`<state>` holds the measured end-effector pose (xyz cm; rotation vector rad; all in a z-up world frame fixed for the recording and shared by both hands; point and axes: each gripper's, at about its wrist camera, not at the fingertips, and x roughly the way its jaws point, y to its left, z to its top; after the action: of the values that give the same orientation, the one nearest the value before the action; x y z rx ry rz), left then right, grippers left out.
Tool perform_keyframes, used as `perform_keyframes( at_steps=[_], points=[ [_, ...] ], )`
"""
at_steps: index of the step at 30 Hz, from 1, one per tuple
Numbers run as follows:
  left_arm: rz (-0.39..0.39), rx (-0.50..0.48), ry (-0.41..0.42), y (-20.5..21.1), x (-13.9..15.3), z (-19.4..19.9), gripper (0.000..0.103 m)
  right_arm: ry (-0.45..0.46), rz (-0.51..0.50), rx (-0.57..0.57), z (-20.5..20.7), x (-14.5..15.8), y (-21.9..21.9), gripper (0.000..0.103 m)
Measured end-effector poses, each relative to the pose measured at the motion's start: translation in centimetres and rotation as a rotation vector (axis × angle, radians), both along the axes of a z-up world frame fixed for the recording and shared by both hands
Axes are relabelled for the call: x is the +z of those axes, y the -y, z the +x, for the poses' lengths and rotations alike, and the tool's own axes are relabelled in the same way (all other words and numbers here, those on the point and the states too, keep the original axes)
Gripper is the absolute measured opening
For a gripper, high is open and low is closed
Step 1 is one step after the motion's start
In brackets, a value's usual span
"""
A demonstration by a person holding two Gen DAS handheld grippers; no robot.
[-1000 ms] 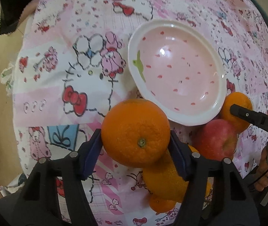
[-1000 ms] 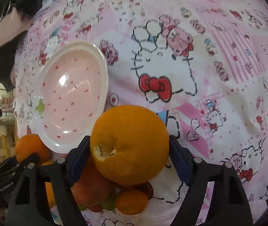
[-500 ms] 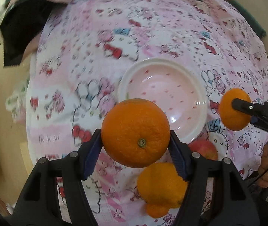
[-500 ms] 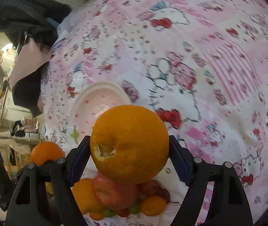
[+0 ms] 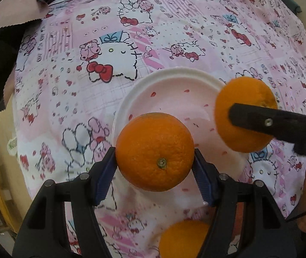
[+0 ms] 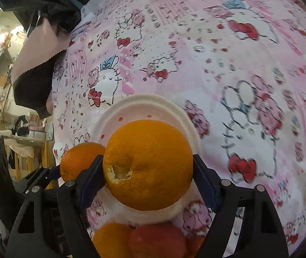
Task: Organize fruits
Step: 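Carry the orange onto the plate with the left gripper while the right gripper places its orange beside it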
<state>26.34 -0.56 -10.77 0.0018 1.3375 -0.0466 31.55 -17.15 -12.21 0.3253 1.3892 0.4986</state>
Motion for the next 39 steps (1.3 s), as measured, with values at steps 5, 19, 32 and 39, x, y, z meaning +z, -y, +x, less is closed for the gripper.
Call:
perform_keyframes(
  at_steps=[5,19,32,39],
  points=[
    [0.01,-0.036,-0.016,0.1,-1.2,1.7,0.065,-0.011,-0.086,0.019,1.8,-1.6,-2.5,0.082],
    [-0.011,-0.015,-0.055,0.0,-2.5,4.2,0.067,-0.081,-0.131,-0.025,3.6,-3.5,-3.8,0.085],
    [-0.003,-0.036,-0.003,0.7,-1.3,3.7,0.07,-0.039,-0.048,-0.042,3.3,-1.4,-2.6,0.093],
    [-0.015,-0.029,0.038,0.4,-0.3,3.5,0.07,-0.009,-0.02,-0.069,3.2,-0.7,-1.8,0.093]
  ],
)
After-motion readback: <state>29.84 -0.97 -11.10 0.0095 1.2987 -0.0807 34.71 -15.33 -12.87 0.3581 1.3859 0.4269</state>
